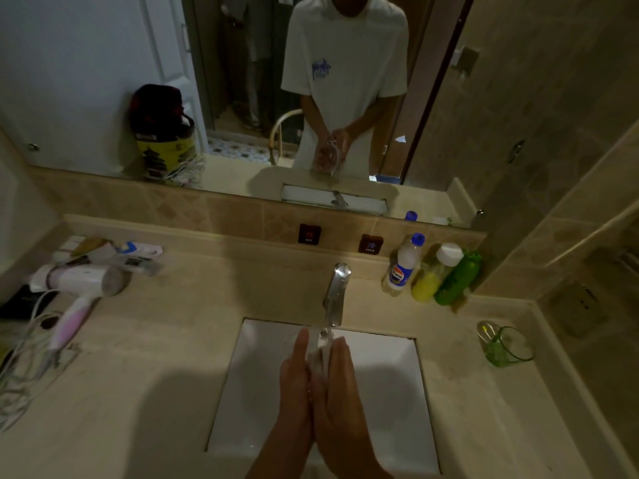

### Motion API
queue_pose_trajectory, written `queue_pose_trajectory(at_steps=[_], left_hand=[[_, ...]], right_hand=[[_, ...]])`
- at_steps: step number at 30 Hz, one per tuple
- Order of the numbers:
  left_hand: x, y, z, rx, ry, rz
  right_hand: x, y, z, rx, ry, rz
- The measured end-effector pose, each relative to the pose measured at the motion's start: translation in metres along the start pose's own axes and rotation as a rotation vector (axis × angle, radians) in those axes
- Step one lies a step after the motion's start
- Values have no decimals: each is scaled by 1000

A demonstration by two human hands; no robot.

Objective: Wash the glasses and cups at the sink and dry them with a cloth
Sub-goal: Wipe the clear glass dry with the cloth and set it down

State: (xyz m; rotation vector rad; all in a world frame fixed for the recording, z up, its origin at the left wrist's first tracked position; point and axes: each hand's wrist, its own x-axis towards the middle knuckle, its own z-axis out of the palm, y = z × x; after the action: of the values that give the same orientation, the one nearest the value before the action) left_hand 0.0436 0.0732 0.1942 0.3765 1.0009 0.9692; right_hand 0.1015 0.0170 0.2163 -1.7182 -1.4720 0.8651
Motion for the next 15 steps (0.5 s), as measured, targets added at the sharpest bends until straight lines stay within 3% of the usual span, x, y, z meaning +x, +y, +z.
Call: queue_pose_trajectory(at_steps=[3,6,12,15], left_hand=[[-8,5,1,71,1,16],[-8,8,3,70,-136,27],[-5,14,0,53,-405,-17],[-6,10,1,62,-331,-54]], right_hand=[[5,4,3,133,118,104],[22,-3,-15,258,184,199],[61,-7,-54,593,97,386],[55,-12,-50,505,78,324]])
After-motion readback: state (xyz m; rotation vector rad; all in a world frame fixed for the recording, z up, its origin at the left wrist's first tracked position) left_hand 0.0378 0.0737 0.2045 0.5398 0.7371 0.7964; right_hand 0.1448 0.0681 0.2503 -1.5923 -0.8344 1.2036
